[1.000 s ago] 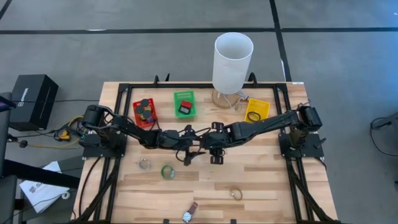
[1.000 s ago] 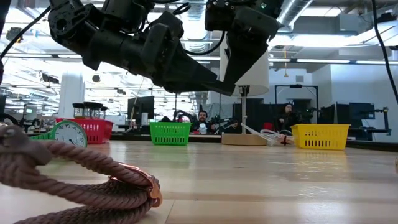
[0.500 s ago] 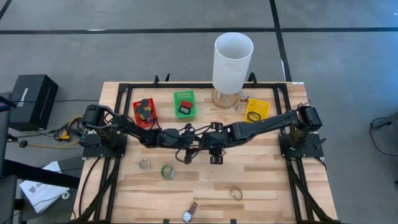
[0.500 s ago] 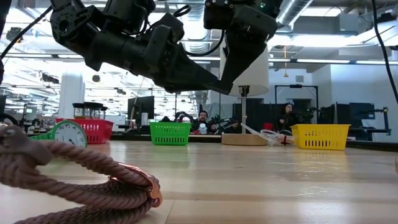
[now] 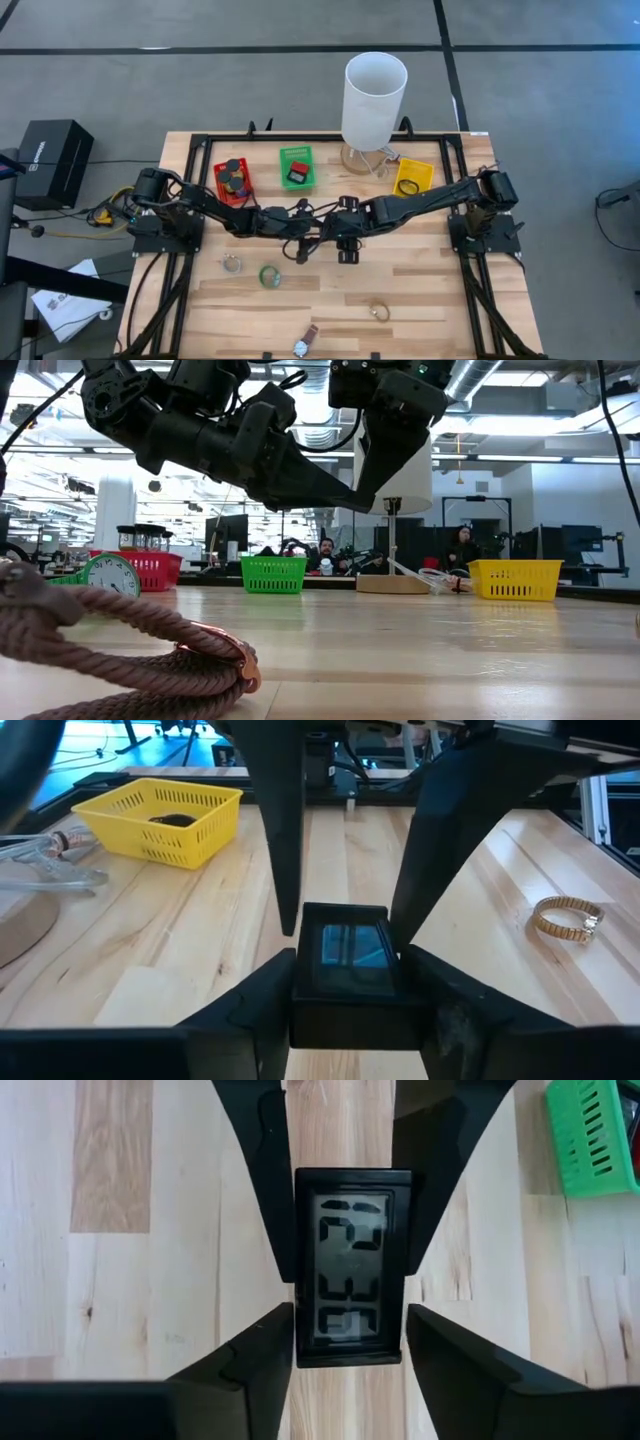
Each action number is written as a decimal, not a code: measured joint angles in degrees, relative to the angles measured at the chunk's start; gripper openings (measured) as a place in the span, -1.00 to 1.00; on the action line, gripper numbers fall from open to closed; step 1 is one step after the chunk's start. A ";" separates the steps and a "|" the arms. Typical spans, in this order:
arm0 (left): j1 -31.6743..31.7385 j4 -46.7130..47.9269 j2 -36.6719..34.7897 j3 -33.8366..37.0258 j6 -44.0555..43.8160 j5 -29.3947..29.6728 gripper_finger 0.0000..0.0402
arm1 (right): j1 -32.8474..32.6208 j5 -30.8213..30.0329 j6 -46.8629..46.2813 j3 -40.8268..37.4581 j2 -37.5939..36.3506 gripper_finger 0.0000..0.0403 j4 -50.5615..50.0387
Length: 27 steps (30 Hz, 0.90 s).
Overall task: Pick & Place Office items
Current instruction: Put the black digital clock into the green bin
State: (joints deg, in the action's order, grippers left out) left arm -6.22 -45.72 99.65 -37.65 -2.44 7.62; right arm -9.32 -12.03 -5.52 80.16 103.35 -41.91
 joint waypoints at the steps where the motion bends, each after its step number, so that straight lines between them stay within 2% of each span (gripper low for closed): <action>1: 0.00 0.08 -0.02 0.00 0.01 0.00 -0.23 | 0.00 0.00 0.02 0.00 0.02 -0.07 0.02; 4: 0.00 0.03 -0.01 0.00 0.00 0.00 -0.24 | 0.18 -0.04 0.10 0.00 0.00 0.00 0.23; 9: 0.00 0.30 -0.02 0.00 0.01 0.04 -0.14 | 0.50 -0.02 0.04 0.00 0.00 0.12 -0.40; 16: 0.51 3.66 -0.02 0.01 -1.44 0.07 -0.25 | 0.50 -0.02 -0.02 0.00 0.02 0.19 -4.46; 19: 1.27 3.72 -0.02 0.02 -1.41 2.63 -0.21 | 0.50 -0.02 -0.05 0.00 0.02 0.19 -7.07; 24: 4.92 7.99 -2.58 0.04 -1.33 4.53 -0.13 | 0.48 -0.14 -8.76 -0.01 0.00 0.19 -17.21; 27: 8.08 16.37 -7.22 0.04 -1.27 5.81 -0.19 | 0.14 -4.17 -11.35 -0.12 -1.60 0.19 -27.00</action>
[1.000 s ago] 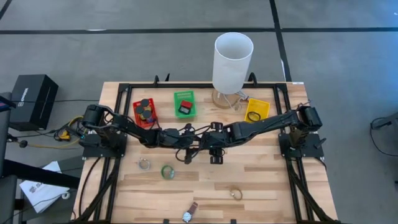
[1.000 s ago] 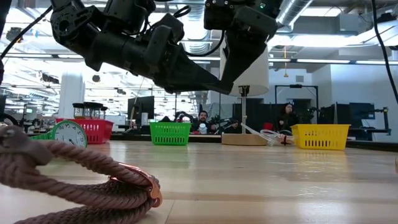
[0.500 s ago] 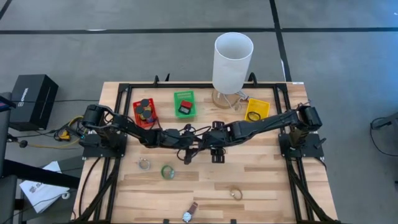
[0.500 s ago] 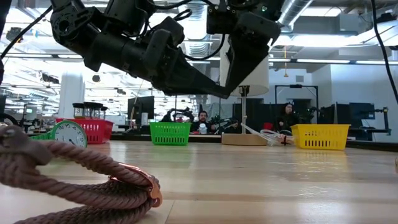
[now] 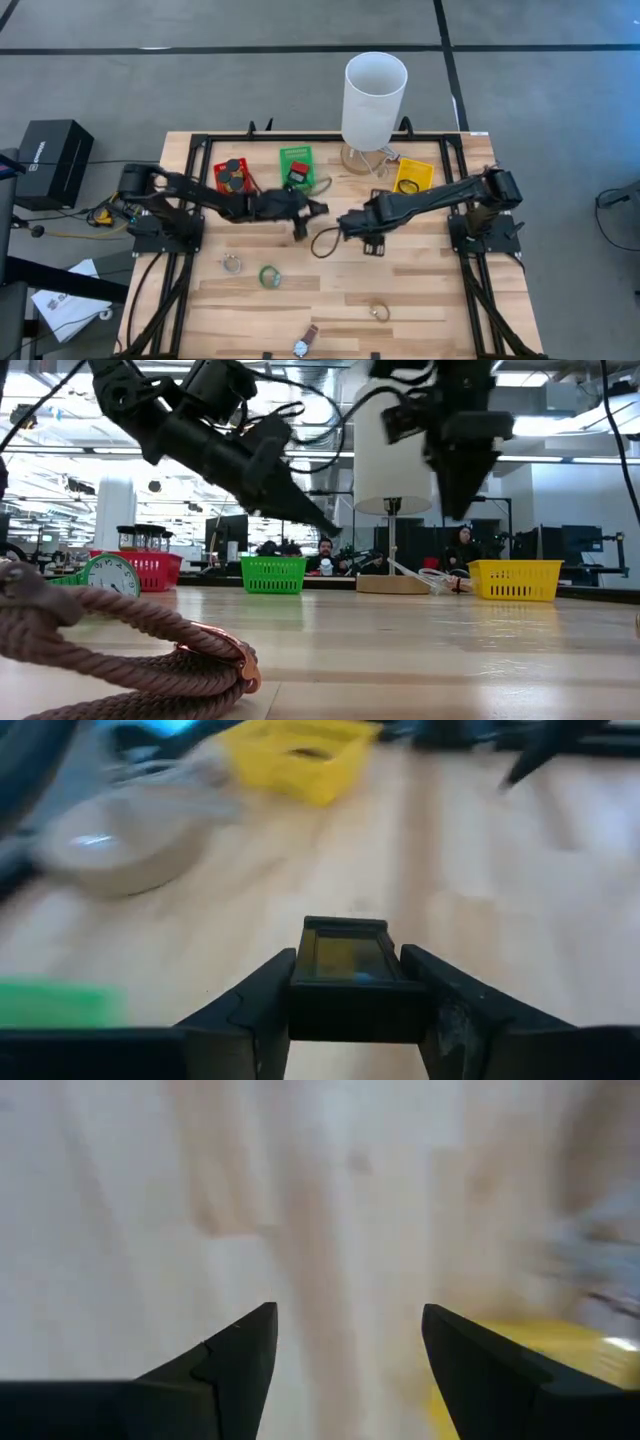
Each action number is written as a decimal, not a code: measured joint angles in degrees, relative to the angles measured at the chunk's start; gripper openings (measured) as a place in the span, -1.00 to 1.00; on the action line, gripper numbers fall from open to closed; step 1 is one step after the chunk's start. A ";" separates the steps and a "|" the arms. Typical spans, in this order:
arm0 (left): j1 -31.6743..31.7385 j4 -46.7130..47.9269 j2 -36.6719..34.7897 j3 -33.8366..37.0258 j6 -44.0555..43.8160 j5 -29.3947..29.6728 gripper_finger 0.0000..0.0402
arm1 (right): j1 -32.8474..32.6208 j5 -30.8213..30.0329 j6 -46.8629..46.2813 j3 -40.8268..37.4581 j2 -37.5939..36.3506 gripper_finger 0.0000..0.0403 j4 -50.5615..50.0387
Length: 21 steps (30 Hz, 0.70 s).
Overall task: Pick & Place Office items
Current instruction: Put the black digital clock into the green bin
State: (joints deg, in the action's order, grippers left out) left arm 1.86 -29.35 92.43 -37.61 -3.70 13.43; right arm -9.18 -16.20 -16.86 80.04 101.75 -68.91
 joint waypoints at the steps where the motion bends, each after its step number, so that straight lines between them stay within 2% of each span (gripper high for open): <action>1: 1.11 2.12 -1.77 0.02 0.00 0.96 -0.22 | -0.29 -2.53 -0.11 0.02 -0.80 0.19 -1.63; 5: 6.12 9.10 -10.06 -0.10 0.00 3.12 -0.23 | -1.42 -11.60 -0.61 -3.43 -7.19 0.19 -3.52; 8: 10.15 13.43 -14.48 -0.04 -0.11 3.13 -0.15 | -1.42 -12.59 -3.35 -10.36 -14.86 0.19 0.85; 12: 14.62 15.52 -16.44 1.90 -1.09 2.08 -0.16 | -1.58 -12.60 -1.54 -25.24 -27.18 0.19 18.22; 16: 17.50 15.34 -13.84 2.73 -1.29 1.31 -0.24 | -1.22 -12.15 1.81 -38.01 -35.51 0.19 40.80; 18: 18.47 14.98 -11.72 2.80 -1.29 1.29 -0.24 | -1.14 -12.17 2.31 -41.87 -37.66 0.19 48.77; 21: 19.91 14.91 -9.15 2.82 -1.22 1.26 -0.16 | -1.20 -12.00 2.47 -43.73 -38.88 0.19 53.68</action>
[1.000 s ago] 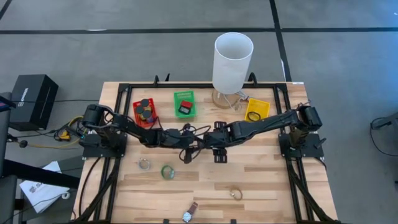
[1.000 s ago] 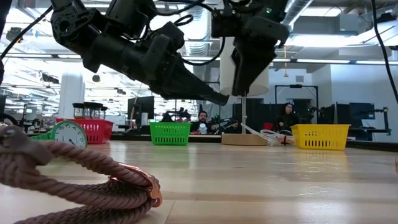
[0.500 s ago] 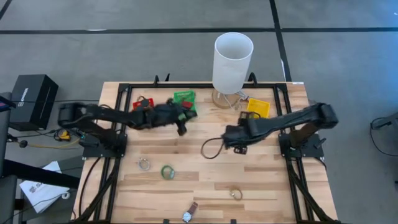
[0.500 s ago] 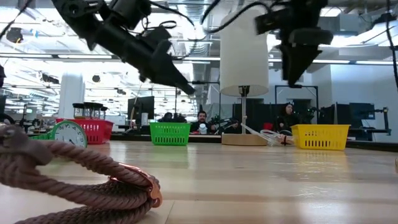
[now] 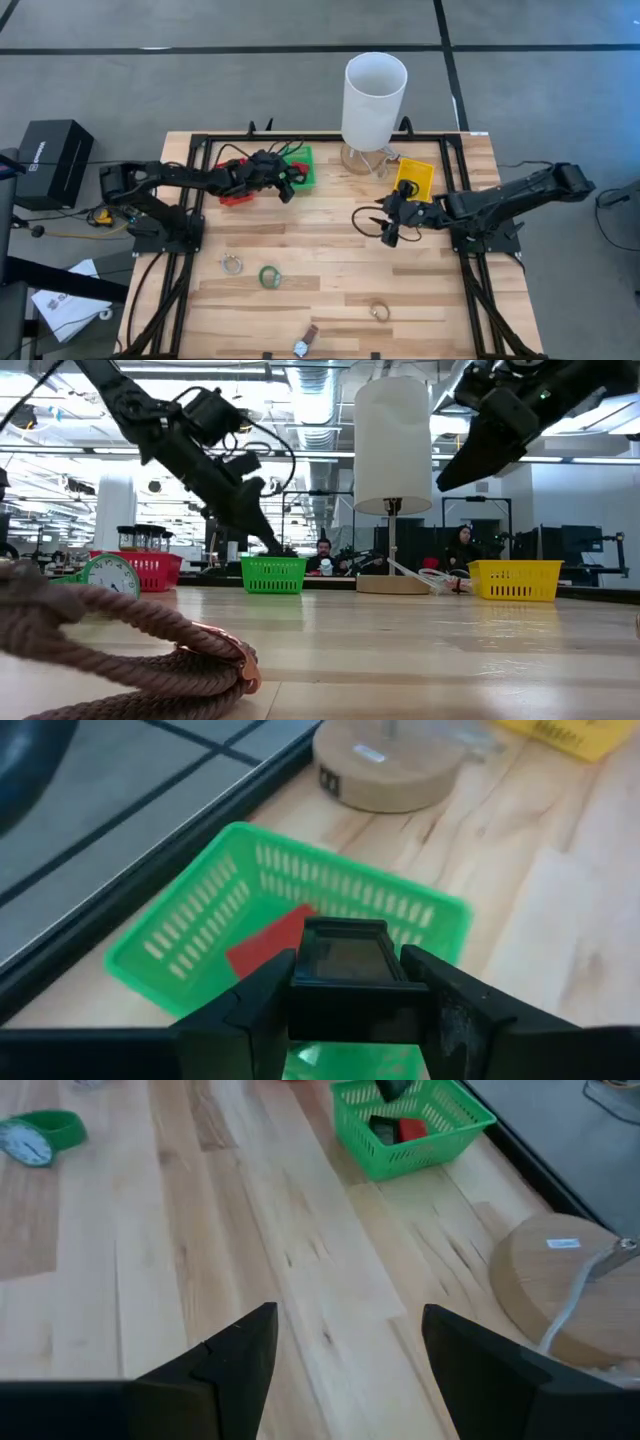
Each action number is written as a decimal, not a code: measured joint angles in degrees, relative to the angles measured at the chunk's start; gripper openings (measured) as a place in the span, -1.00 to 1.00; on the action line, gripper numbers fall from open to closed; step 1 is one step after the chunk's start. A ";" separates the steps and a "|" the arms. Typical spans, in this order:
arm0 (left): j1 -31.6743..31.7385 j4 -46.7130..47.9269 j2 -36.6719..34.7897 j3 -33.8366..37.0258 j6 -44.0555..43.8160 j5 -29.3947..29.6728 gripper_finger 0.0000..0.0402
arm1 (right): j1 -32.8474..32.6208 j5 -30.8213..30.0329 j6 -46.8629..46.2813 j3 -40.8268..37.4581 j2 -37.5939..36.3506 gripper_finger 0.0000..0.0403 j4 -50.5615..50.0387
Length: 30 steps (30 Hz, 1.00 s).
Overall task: Pick & Place Office items
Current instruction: Put the black digital clock into the green bin, then put the gold wrist watch into the yellow bin
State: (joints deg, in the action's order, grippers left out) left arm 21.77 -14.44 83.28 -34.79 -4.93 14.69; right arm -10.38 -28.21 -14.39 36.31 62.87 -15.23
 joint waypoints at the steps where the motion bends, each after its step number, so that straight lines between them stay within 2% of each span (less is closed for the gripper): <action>1: 0.29 -0.89 1.11 -0.05 0.00 0.01 -0.13 | -0.03 -0.10 0.02 -0.05 -0.24 0.19 -0.21; 8: 2.06 -1.64 6.33 -0.07 0.10 0.01 -0.10 | 1.03 -0.31 2.38 0.07 2.34 0.19 4.29; 13: 2.22 -1.62 5.94 -0.07 0.09 0.01 -0.12 | 3.14 -0.02 2.50 0.14 7.38 0.19 7.25; 18: 2.22 -1.51 3.17 -0.09 0.13 0.01 -0.03 | 5.19 5.74 6.70 3.10 11.90 0.19 5.06; 22: 1.48 -1.53 0.04 -0.09 0.02 0.07 0.06 | 3.87 9.30 7.30 7.07 13.66 0.19 0.64; 26: 0.01 -1.37 -3.36 -0.09 -0.02 0.05 0.11 | 0.32 13.03 3.48 11.07 14.34 0.19 -7.87; 30: -2.18 -1.48 -5.84 -0.11 -0.99 0.05 0.12 | -5.84 16.89 -7.16 12.18 14.36 0.19 -12.21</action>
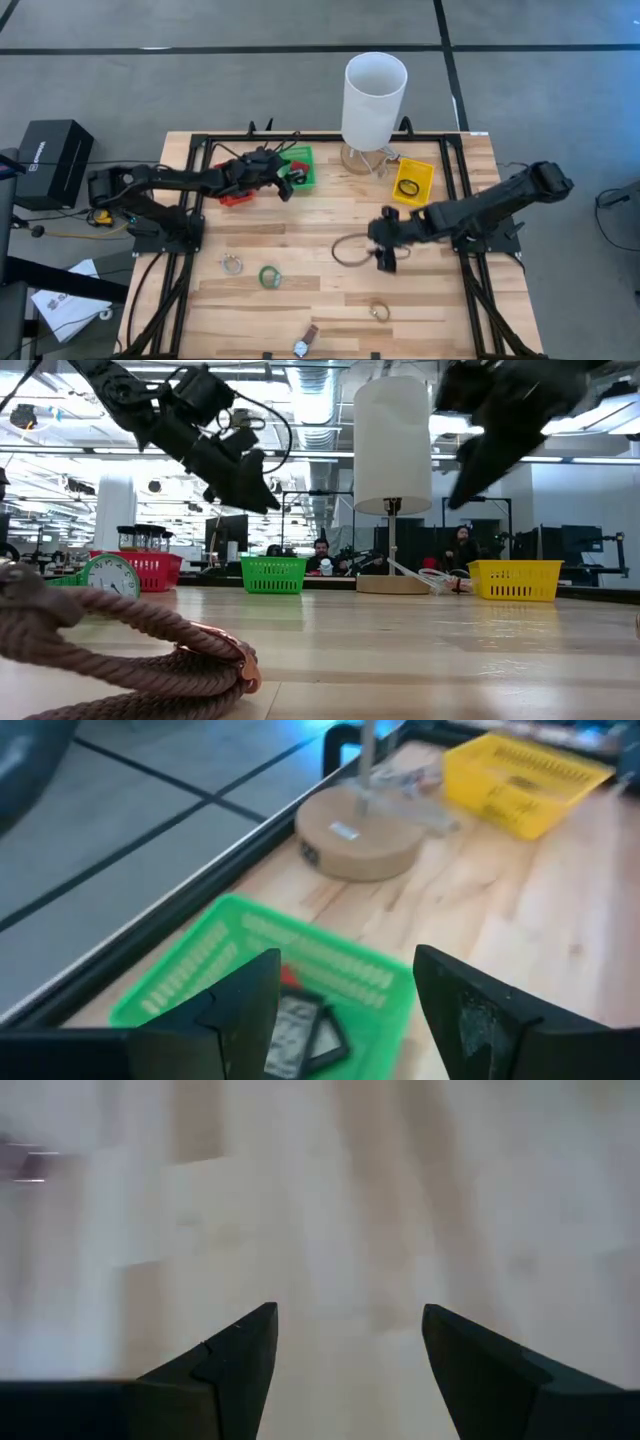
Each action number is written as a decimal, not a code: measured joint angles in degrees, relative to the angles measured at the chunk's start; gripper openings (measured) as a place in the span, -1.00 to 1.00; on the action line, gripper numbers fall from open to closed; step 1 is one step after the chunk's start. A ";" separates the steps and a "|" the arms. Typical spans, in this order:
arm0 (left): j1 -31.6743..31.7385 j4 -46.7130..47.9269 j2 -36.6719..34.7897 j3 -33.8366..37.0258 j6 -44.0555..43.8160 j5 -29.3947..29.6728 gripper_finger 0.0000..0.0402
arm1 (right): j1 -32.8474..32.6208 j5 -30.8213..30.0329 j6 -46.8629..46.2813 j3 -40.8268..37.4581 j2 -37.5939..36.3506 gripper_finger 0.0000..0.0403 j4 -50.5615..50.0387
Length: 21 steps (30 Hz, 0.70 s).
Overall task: Pick & Place Office items
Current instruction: Put the gold wrist watch into the yellow bin
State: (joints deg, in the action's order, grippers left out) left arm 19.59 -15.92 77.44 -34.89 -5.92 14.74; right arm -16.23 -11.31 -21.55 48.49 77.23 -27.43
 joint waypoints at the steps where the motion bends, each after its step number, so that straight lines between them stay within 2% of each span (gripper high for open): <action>1: -0.56 0.01 -0.48 0.00 -0.59 -0.02 0.12 | -1.91 0.87 -3.24 0.00 0.00 0.19 0.00; 4: -2.32 -0.01 -1.33 0.00 -1.94 -0.02 0.11 | -8.03 1.65 -10.44 0.00 0.00 0.19 -0.03; 10: -5.61 0.05 -1.46 0.00 -2.07 -0.01 0.07 | -17.93 -0.54 -18.77 0.09 3.53 0.19 2.10; 21: -9.83 -1.78 -1.43 0.00 -2.07 -0.04 0.01 | -23.63 -0.29 -26.50 0.34 14.63 0.19 8.53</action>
State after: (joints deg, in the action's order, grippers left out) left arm 9.77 -17.70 76.01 -34.89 -7.99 14.71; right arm -39.86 -11.61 -48.05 48.83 91.86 -18.91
